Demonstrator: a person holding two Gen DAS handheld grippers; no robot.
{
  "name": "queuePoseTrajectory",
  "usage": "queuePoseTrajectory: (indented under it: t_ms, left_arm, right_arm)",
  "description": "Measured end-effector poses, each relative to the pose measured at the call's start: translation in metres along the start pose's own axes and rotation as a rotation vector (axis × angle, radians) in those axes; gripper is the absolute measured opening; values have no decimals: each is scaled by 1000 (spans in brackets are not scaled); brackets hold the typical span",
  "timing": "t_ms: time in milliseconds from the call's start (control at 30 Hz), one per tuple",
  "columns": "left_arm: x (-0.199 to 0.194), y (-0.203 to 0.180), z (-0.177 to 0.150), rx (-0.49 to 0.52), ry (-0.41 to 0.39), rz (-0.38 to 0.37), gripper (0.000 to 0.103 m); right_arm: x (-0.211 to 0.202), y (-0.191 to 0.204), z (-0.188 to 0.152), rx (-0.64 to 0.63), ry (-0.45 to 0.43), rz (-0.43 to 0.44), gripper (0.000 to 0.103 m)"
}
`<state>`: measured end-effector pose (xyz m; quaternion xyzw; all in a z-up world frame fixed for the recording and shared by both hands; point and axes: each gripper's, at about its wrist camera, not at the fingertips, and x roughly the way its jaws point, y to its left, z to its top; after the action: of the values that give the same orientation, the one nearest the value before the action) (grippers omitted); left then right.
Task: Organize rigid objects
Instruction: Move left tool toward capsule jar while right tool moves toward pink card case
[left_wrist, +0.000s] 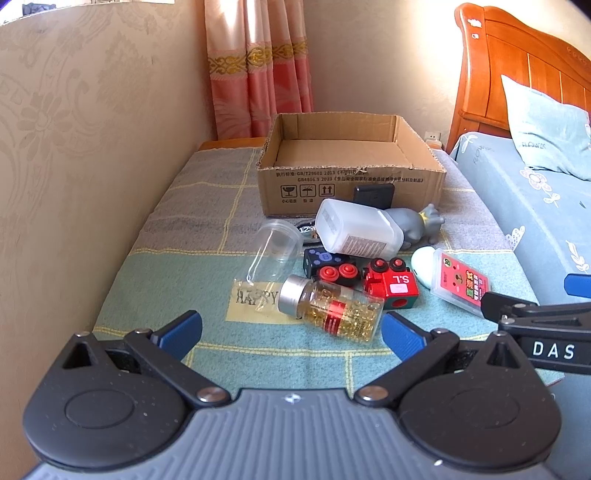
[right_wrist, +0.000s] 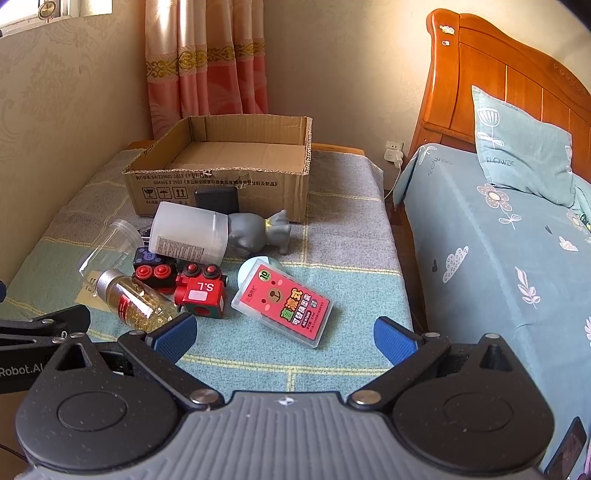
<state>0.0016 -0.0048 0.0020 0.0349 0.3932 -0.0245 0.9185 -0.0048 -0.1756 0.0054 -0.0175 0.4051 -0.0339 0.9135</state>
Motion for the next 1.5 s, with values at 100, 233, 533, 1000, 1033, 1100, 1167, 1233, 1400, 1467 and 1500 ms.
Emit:
queuePoseTrajectory:
  t_ms: [100, 233, 533, 1000, 1033, 1100, 1167, 1233, 1400, 1467, 1500]
  left_arm:
    - [0, 0, 0, -1, -1, -1, 102]
    - [1, 0, 1, 4, 1, 0, 102]
    - [0, 1, 2, 5, -1, -4, 102]
    - [1, 0, 5, 13, 1, -7, 102]
    - [2, 0, 5, 14, 1, -6, 102]
    - [2, -1, 6, 16, 0, -6, 102]
    - [3, -1, 6, 18, 1, -11, 102]
    - [3, -2, 7, 19, 1, -17, 102]
    - [4, -3, 7, 27, 1, -22, 102]
    - [4, -2, 8, 26, -1, -26, 102]
    - [5, -2, 8, 25, -2, -30, 102]
  right_arm:
    - [0, 0, 1, -1, -1, -1, 103]
    - [0, -1, 1, 1, -1, 2, 103]
    - [0, -1, 1, -1, -4, 0, 103]
    - [0, -2, 2, 0, -4, -4, 103]
    - [1, -2, 2, 0, -3, -4, 103]
    - [1, -2, 2, 1, -3, -5, 103]
    - [2, -3, 3, 2, -2, -7, 103]
    - [3, -3, 4, 4, 0, -8, 103]
    - [6, -2, 6, 2, 4, -9, 103]
    - [6, -2, 6, 3, 4, -7, 103]
    - [6, -2, 6, 4, 3, -6, 103]
